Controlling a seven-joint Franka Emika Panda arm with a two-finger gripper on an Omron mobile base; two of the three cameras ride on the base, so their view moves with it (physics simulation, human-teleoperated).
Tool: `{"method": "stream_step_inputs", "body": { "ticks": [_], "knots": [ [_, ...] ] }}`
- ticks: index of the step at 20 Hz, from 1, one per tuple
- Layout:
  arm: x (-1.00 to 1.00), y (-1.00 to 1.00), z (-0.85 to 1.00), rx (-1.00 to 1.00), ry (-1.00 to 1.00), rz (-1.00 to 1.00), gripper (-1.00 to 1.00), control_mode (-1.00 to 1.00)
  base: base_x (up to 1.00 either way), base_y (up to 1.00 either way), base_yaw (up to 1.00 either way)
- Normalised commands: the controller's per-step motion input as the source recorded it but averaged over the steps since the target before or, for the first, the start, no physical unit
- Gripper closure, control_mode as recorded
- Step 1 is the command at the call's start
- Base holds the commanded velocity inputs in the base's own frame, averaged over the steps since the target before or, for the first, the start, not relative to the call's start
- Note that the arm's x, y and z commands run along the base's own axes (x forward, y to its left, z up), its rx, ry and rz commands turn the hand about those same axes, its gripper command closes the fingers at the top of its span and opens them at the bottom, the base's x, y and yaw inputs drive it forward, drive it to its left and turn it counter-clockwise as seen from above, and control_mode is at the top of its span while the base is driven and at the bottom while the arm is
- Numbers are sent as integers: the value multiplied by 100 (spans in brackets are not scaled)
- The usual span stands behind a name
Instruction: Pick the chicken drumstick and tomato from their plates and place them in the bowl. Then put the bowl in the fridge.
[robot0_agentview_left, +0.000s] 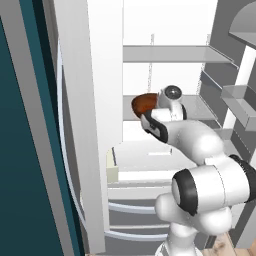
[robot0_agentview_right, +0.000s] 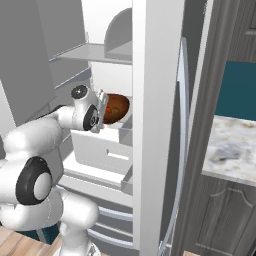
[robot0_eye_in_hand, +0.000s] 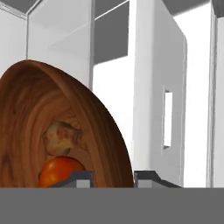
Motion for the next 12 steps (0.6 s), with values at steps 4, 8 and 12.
{"method": "stream_step_inputs", "body": {
  "ticks": [4,8,12],
  "knots": [
    [54,0,-1,-9,10,0,100,-100,0,0,0],
    [49,-1,-1,-2,10,0,100,-100,0,0,0],
    [42,-5,-7,0,5,0,100,-100,0,0,0]
  ]
}}
